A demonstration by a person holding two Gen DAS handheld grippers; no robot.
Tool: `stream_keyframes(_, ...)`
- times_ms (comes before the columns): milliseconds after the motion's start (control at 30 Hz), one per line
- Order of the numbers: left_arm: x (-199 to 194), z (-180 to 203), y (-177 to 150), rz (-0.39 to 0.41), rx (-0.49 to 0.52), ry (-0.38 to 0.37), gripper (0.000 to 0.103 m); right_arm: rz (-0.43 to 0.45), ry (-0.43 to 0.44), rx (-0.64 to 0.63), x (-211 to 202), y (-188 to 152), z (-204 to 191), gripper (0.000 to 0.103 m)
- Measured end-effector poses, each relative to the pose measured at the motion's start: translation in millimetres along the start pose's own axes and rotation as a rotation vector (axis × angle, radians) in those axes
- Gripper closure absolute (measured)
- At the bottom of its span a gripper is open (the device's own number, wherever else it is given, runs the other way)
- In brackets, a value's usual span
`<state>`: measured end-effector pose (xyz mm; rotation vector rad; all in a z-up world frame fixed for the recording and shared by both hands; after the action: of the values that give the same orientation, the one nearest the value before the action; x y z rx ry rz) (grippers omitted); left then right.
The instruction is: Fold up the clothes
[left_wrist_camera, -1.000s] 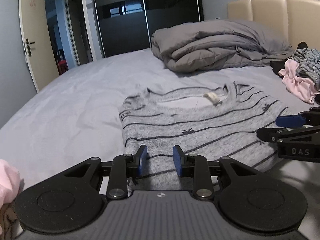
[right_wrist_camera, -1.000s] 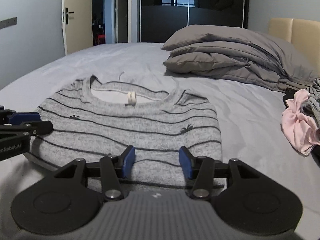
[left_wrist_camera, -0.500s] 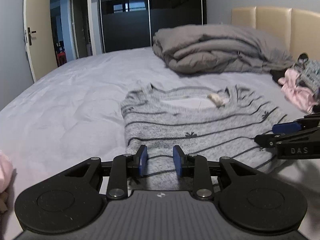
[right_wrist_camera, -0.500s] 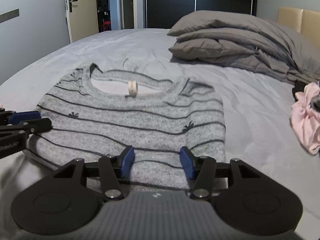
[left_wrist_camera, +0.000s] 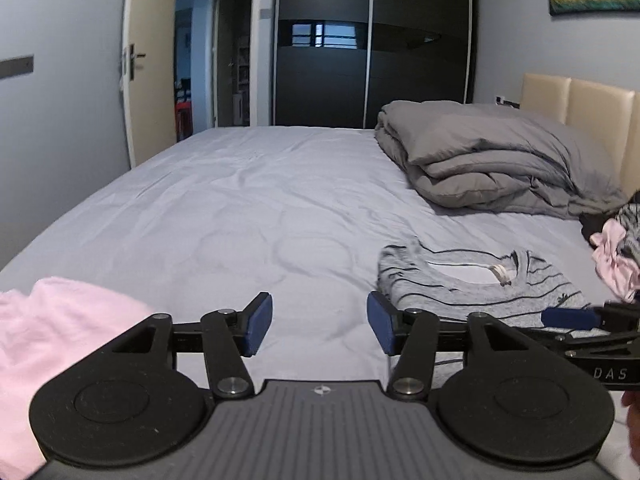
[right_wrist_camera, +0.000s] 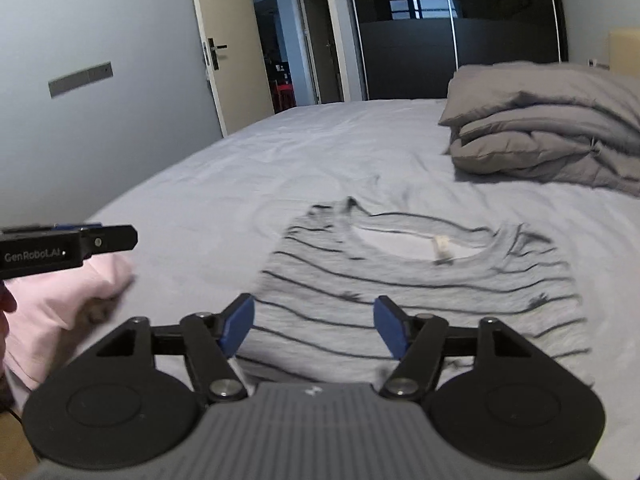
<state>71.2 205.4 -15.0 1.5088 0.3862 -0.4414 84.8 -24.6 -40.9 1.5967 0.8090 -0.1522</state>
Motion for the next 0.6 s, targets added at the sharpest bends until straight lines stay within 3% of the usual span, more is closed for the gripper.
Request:
stream_keyframes(100, -4.6, -9.7, 1.8, -0.003, -0.028, -0.016, 0.044, -0.005, 0.0, 0.018, -1.2, 1.5, -3.5, 0.027)
stream_keyframes(300, 9.2, 5.3, 3.0, -0.023, -0.016, -0.087, 0.039, 0.009, -0.068, 0.005, -4.0, 10.4, 14.6, 0.024)
stream_keyframes(600, 68.5, 48.2, 2.6, -0.123, -0.063, -0.205, 0.034, 0.002, -0.236, 0.069, -4.4, 18.7, 96.3, 0.023)
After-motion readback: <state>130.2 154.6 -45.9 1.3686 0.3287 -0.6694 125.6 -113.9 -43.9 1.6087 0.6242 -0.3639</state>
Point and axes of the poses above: each gripper's, at about its wrist camera, not at the fingertips, and x roughly the way its jaws point, z to its right, y to its top, the point moved 4 cm from there along x, roughly the way its jaws point, and after that the axes turned 1 degree about x, right-handed, at the moved point
